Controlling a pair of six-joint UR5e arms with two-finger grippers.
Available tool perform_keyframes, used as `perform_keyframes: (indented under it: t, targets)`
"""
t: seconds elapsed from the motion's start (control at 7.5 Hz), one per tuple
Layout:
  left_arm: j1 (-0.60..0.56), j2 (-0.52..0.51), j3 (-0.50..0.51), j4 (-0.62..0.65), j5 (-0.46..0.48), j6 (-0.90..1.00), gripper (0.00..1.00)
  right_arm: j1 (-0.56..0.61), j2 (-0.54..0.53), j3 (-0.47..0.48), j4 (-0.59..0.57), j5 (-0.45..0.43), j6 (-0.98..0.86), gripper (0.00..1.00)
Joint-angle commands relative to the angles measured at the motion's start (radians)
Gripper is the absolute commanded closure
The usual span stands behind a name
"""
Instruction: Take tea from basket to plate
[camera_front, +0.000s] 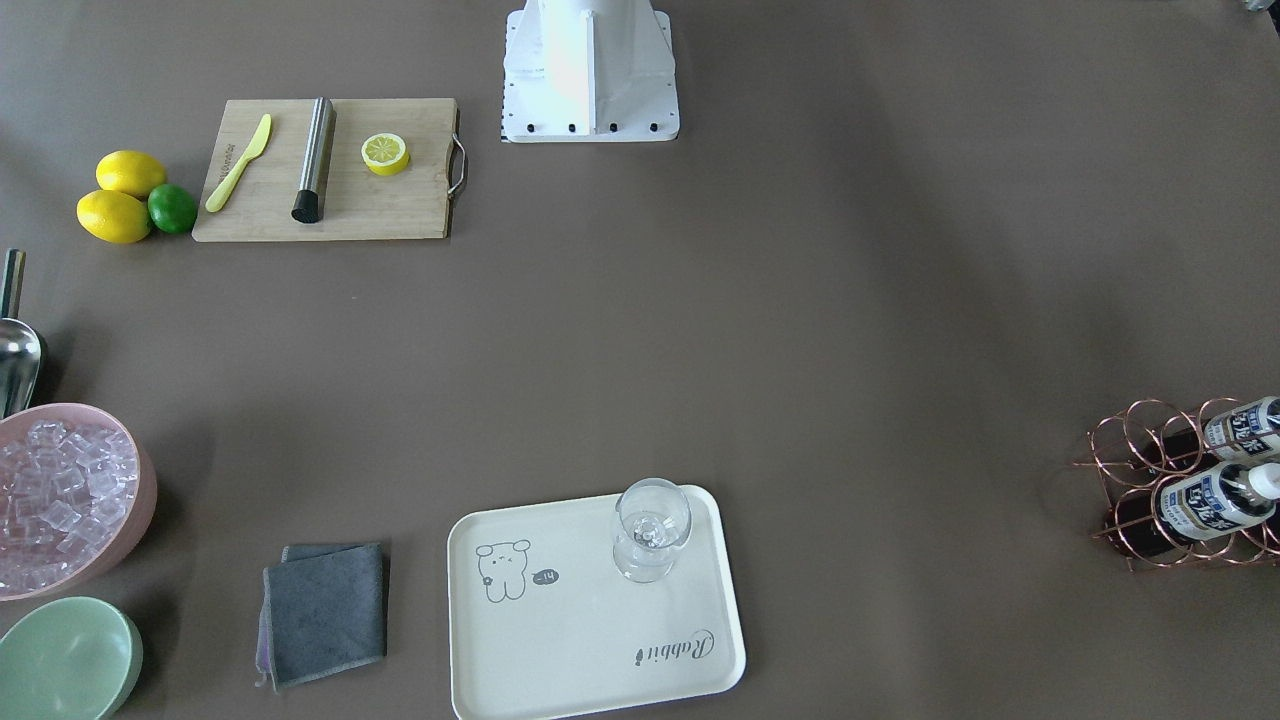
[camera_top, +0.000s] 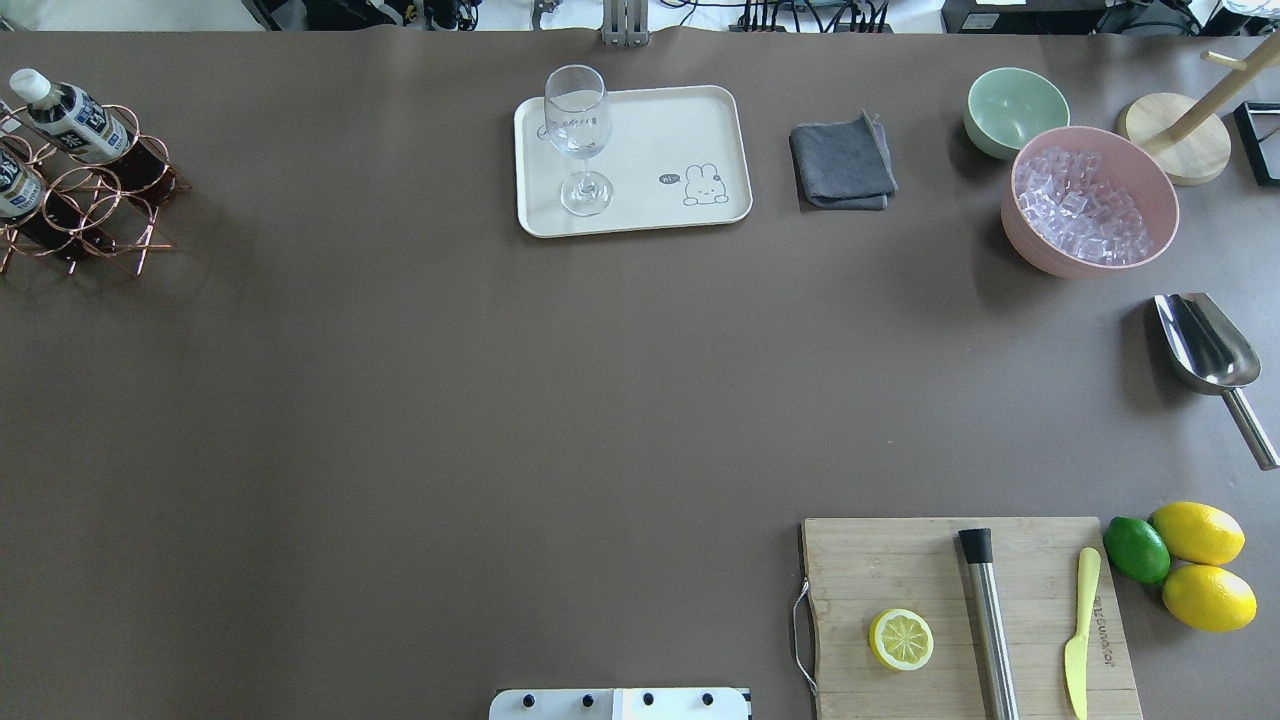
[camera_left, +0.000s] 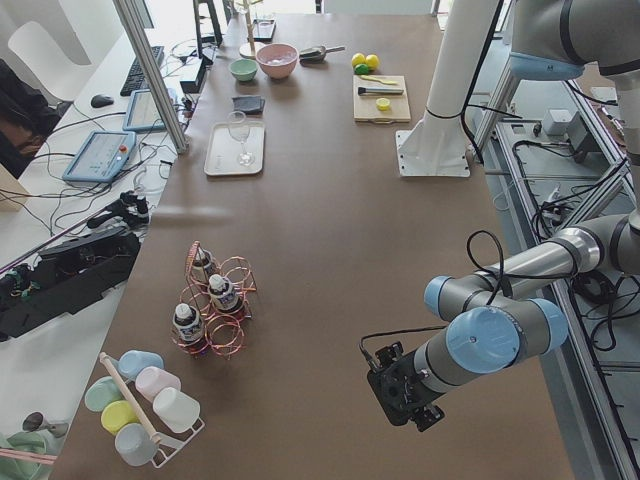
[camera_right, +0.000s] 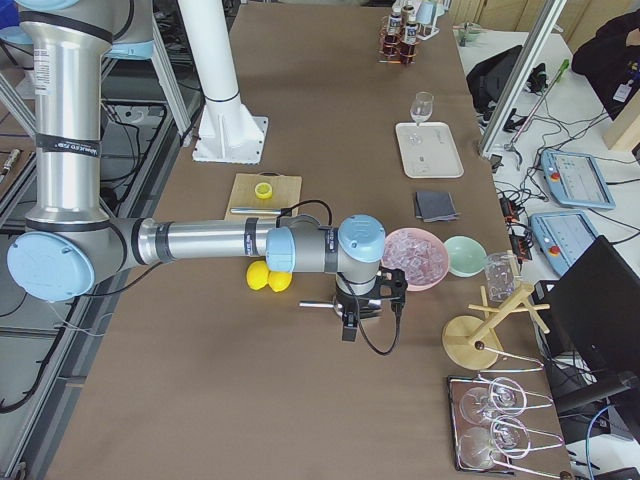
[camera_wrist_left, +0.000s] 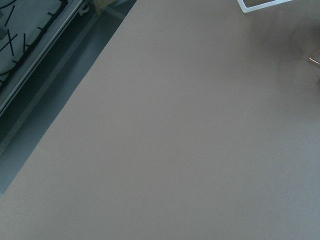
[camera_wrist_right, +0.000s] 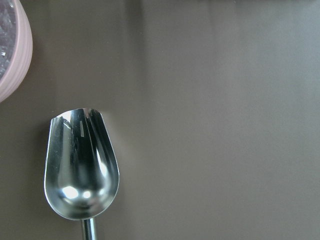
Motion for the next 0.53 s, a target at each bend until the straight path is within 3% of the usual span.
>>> perform_keyframes:
  t: [0.0, 0.13, 0.27, 0.4]
  targets:
    - [0.086, -0.051, -0.032, 0.025, 0.056, -0.002, 0.01, 0.000, 0.000, 0.000, -0.001, 0.000, -0.002, 0.00]
    - [0.108, -0.119, -0.059, 0.168, 0.053, -0.002, 0.01, 0.000, 0.000, -0.002, 0.000, -0.002, -0.002, 0.00]
    - [0.158, -0.251, -0.066, 0.376, 0.057, 0.000, 0.01, 0.000, 0.000, -0.003, 0.000, 0.000, -0.002, 0.00]
    - [0.166, -0.304, -0.061, 0.432, 0.056, 0.000, 0.01, 0.000, 0.000, -0.006, 0.000, 0.000, -0.002, 0.00]
